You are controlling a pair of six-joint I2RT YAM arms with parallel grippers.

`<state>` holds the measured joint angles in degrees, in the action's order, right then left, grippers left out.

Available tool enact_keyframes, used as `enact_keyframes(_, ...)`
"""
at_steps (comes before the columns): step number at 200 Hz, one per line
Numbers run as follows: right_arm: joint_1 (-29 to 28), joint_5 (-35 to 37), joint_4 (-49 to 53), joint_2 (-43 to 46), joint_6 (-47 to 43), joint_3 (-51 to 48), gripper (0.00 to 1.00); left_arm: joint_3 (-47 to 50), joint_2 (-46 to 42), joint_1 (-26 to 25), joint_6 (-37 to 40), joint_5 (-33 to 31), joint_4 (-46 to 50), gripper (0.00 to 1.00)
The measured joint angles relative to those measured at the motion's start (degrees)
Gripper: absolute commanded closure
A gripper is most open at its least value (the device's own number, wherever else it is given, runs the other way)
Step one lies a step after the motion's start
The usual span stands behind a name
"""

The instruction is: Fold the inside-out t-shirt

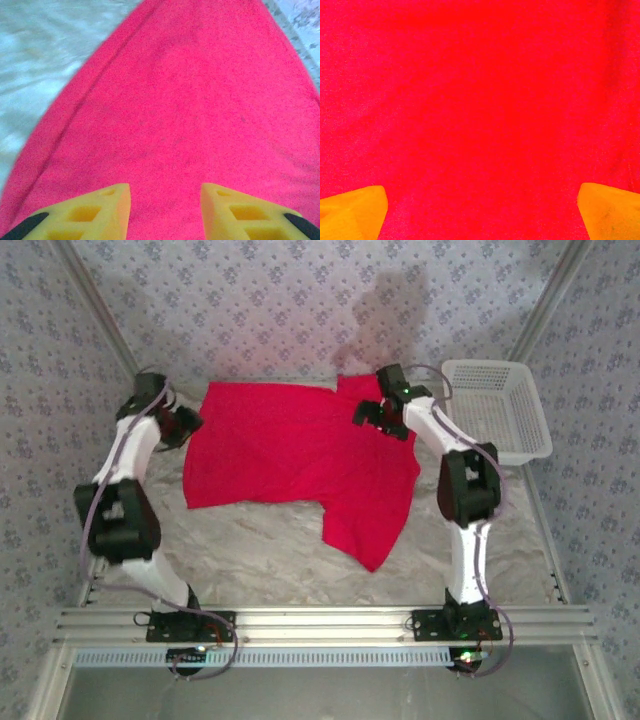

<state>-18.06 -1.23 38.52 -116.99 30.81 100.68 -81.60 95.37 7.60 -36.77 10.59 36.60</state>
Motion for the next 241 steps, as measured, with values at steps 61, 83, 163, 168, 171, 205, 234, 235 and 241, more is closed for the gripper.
enact_keyframes(61,-4.74,0.92,-4.87,17.31,-2.03,-25.55,0.11,27.39,-10.45,9.05,-0.76,2.78,-0.28,0.69)
enact_keyframes(83,-9.86,1.60,-4.87,20.04,-2.36,-30.51,0.16,29.81,-9.05,8.79,-0.79,3.98,-0.42,0.69)
enact_keyframes(163,-15.58,2.75,-5.18,24.44,-2.12,-36.68,0.16,24.22,-1.03,8.79,-3.85,5.29,-9.14,0.70)
enact_keyframes(168,-15.58,2.84,-5.01,24.44,-2.10,-36.68,0.16,23.87,-0.31,8.79,-4.02,5.27,-9.49,0.69)
enact_keyframes(171,-15.58,2.91,-4.87,24.44,-2.12,-36.68,0.16,23.65,0.09,8.79,-4.07,5.29,-9.64,0.69)
enact_keyframes(205,-15.74,3.04,-3.89,24.44,-2.12,-36.59,0.16,21.77,3.63,8.79,-4.90,5.31,-10.38,0.68)
enact_keyframes(234,-15.80,3.02,-3.32,24.17,-2.10,-35.71,0.16,21.35,4.92,8.52,-5.35,5.53,-11.17,0.67)
enact_keyframes(235,-15.82,3.02,-3.32,24.15,-2.12,-35.69,0.16,21.31,4.96,8.50,-5.35,5.53,-11.17,0.67)
enact_keyframes(241,-15.85,3.02,-3.32,24.06,-2.12,-35.50,0.16,21.09,5.33,8.35,-5.38,5.53,-11.30,0.67)
